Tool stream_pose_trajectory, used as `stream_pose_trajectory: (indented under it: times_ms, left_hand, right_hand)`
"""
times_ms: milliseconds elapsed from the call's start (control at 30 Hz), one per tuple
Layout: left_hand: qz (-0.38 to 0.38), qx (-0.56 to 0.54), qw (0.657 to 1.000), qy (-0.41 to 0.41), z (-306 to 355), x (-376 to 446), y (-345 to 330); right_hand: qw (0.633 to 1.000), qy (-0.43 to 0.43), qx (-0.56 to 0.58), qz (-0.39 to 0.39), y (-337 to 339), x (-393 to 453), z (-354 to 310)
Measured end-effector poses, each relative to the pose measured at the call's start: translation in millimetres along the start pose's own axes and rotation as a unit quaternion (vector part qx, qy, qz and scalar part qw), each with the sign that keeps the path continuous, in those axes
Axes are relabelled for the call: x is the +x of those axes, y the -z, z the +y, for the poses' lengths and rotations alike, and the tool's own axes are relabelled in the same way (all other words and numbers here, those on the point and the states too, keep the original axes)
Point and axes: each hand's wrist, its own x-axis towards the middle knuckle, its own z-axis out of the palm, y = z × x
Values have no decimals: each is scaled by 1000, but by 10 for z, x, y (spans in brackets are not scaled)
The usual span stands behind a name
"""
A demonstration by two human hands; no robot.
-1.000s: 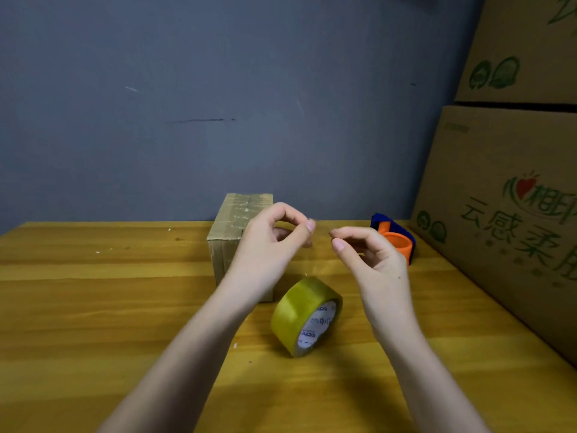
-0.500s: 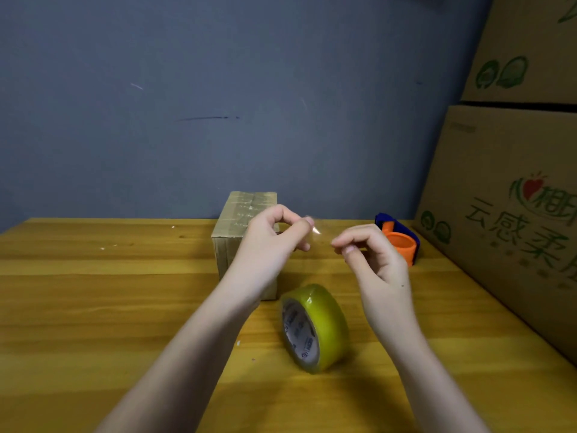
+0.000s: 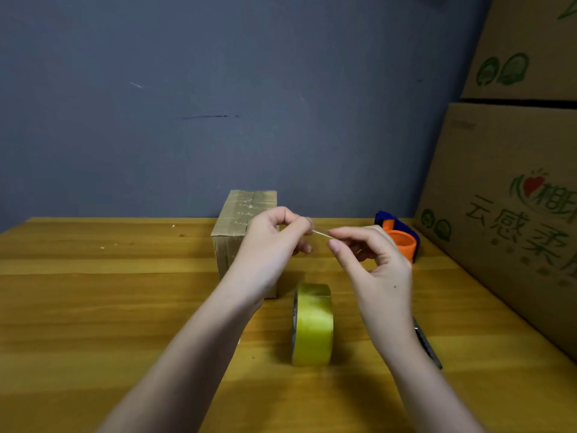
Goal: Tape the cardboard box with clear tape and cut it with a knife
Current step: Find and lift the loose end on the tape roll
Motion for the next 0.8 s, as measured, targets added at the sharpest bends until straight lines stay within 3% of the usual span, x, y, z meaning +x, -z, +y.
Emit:
stream_pose_trajectory:
  times_ms: [267, 500, 600, 700, 800]
  left_hand:
    - [-2, 27, 1000, 8, -27, 29, 27]
    - [18, 209, 976, -54, -33, 9, 50]
    - [6, 196, 979, -50, -48, 26, 74]
    - [49, 213, 974, -64, -71, 59, 120]
    - [29, 160, 979, -125, -41, 64, 199]
  right_hand:
    - [998, 28, -48, 27, -27, -39, 22]
    - [991, 58, -113, 39, -50, -82, 55]
    - [992, 51, -108, 35, -69, -82, 52]
    - [994, 41, -94, 39, -66, -68, 44]
    - [996, 14, -78, 33, -49, -50, 38]
